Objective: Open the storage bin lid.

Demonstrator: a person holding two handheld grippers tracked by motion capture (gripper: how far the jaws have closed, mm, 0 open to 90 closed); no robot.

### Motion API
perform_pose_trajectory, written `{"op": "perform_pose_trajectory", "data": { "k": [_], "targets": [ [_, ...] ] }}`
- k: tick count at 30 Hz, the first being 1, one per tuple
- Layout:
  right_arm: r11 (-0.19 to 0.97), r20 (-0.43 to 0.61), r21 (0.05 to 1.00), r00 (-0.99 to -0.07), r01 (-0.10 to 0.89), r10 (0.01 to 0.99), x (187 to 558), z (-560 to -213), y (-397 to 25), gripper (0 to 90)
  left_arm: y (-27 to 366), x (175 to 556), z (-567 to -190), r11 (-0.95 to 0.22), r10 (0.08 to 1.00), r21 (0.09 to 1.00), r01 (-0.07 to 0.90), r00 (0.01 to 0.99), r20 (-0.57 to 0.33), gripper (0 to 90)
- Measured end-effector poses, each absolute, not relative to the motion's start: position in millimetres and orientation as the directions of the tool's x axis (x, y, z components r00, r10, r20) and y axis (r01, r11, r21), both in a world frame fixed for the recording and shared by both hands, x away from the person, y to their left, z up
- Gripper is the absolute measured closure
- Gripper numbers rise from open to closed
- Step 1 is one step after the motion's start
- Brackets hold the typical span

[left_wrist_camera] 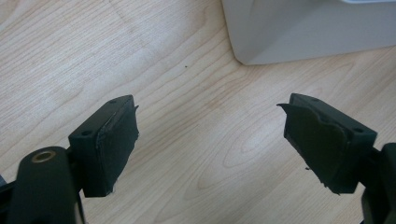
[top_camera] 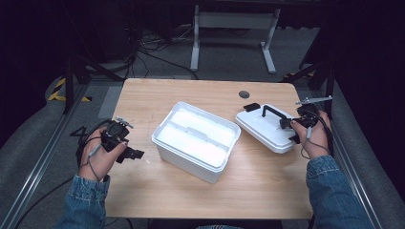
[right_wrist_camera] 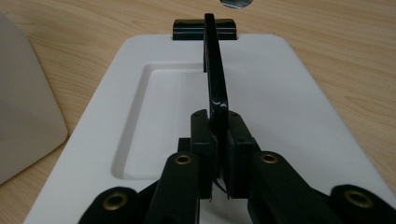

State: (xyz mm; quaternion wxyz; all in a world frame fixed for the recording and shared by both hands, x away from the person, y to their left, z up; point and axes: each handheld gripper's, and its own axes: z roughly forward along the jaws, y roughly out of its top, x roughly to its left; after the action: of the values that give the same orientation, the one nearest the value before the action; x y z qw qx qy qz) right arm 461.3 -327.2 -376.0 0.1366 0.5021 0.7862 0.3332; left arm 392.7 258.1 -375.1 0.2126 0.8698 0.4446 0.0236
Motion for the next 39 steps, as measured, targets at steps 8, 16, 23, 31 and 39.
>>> {"op": "perform_pose_trajectory", "data": {
  "k": [8,16,23,31,39],
  "targets": [
    [0.256,0.150,0.651,-0.452,0.714,0.879,462.7,-390.1,-328.5,84.7,257.9,392.7,-375.3,-0.513,0.785,0.388,0.766,0.601,-0.150,18.5],
    [0.229,0.185,0.644,-0.440,0.730,0.879,463.3,-400.9,-332.1,84.6,258.0,393.3,-375.5,-0.518,0.782,0.387,0.763,0.605,-0.147,18.5],
    [0.212,0.210,0.622,-0.422,0.754,0.882,463.6,-414.5,-335.0,84.4,256.7,394.4,-376.3,-0.517,0.783,0.383,0.765,0.604,-0.151,18.5],
    [0.204,0.219,0.593,-0.400,0.779,0.890,464.2,-426.0,-337.8,83.9,256.1,395.0,-376.1,-0.518,0.780,0.383,0.765,0.606,-0.154,18.5],
    [0.198,0.220,0.572,-0.381,0.796,0.898,463.4,-434.7,-341.1,83.4,255.0,396.3,-376.2,-0.520,0.779,0.384,0.763,0.608,-0.153,18.5]
  ]
}}
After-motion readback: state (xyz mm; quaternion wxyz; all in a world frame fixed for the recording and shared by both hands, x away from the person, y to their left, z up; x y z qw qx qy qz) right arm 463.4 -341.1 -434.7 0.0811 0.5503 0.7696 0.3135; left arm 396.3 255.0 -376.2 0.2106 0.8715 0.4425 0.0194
